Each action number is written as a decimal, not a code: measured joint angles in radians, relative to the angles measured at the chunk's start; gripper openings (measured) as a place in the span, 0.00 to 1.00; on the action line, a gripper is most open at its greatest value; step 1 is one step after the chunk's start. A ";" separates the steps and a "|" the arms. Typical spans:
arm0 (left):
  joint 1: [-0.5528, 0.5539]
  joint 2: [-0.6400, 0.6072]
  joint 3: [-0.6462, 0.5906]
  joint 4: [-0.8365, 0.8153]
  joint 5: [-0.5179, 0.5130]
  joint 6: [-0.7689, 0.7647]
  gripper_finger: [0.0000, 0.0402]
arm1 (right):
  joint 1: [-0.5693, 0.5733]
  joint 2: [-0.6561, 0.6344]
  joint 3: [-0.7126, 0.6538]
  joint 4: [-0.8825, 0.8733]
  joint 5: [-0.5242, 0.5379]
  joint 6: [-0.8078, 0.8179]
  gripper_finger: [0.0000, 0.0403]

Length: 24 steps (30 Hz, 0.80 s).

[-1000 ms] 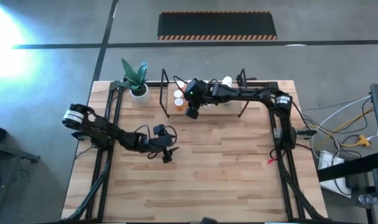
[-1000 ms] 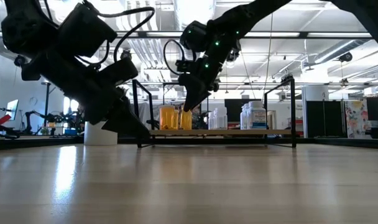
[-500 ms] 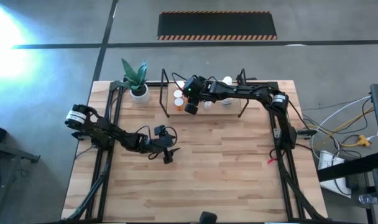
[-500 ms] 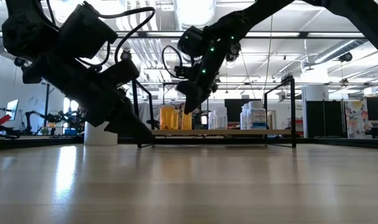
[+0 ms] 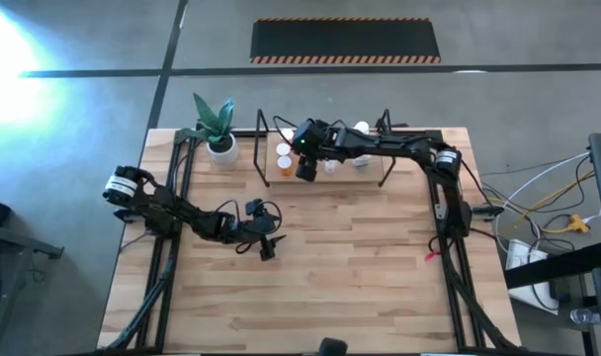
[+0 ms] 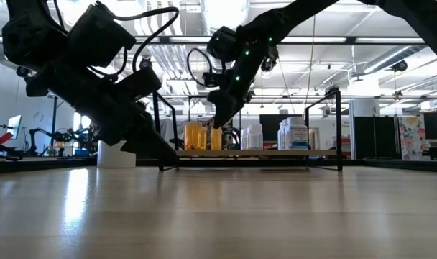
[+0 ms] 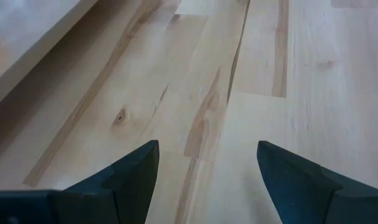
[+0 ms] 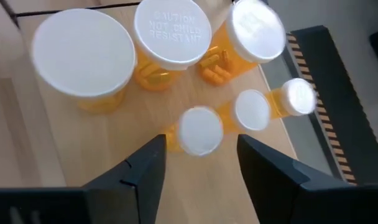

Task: Pick and place medicine bottles onto shelf by color
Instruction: Return to Home Position

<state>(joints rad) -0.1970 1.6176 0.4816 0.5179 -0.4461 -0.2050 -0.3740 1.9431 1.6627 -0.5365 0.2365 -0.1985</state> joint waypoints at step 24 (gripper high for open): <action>-0.007 -0.043 0.002 0.084 0.000 0.009 0.64 | 0.214 -1.041 -0.909 0.206 -0.402 0.340 0.09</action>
<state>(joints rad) -0.2039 1.5749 0.4837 0.6020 -0.4461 -0.1957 -0.1599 0.9016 0.7536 -0.3301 -0.1650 0.1415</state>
